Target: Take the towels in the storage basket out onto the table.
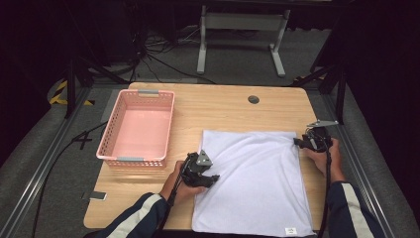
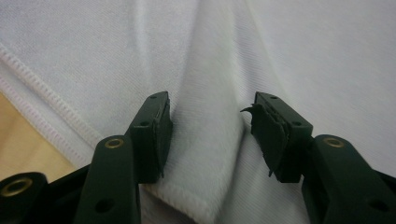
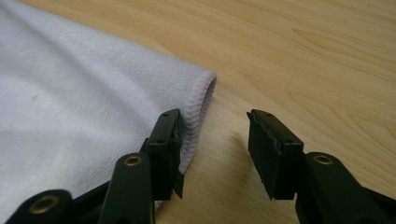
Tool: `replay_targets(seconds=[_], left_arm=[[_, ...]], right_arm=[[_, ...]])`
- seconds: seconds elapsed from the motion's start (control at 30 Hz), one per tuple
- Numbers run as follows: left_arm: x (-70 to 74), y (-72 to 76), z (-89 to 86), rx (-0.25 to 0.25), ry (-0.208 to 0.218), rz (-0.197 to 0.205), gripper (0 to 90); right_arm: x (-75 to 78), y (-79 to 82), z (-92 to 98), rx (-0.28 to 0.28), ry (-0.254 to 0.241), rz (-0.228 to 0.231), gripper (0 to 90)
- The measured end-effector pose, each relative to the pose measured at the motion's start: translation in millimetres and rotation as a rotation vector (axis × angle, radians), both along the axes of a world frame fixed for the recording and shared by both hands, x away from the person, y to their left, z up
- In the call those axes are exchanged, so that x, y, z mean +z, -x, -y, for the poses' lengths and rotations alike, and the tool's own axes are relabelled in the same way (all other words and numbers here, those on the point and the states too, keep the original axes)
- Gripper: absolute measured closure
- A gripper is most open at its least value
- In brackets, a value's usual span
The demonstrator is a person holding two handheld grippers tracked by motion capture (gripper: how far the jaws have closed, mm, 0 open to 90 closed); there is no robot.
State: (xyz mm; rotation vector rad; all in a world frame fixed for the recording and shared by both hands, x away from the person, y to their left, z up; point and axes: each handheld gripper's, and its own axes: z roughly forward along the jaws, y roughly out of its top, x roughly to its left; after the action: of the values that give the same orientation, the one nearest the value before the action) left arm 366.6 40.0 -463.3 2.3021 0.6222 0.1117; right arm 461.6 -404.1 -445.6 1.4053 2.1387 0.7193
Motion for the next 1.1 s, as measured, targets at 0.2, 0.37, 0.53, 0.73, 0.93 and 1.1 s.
replay_targets(seconds=[0.2, 0.37, 0.53, 0.73, 0.93, 1.1], left_arm=[[6.8, 8.3, 1.7, -0.006, 0.007, -0.012, 43.1], [20.9, -32.7, 3.2, 0.132, 0.048, 0.027, 32.9], [19.5, -74.7, 12.3, 0.232, 0.013, 0.052, 28.3], [11.1, -112.6, 6.3, 0.388, 0.031, 0.05, 25.0], [1.6, -132.4, 3.9, 0.434, 0.013, -0.001, 22.7], [-1.6, -133.3, 7.0, 0.419, -0.013, 0.005, 23.0]], right_arm=[[2.4, 16.3, 6.3, 0.018, 0.003, -0.027, 52.6], [8.2, 12.1, 4.1, 0.025, -0.055, 0.012, 49.8], [11.0, -2.3, -4.3, 0.039, -0.095, 0.035, 47.2], [5.2, -12.6, -11.2, 0.053, -0.099, 0.025, 45.7], [0.4, -18.5, -12.7, 0.031, -0.074, -0.008, 44.2], [-3.2, -19.3, -7.5, 0.022, -0.091, -0.022, 39.6]])
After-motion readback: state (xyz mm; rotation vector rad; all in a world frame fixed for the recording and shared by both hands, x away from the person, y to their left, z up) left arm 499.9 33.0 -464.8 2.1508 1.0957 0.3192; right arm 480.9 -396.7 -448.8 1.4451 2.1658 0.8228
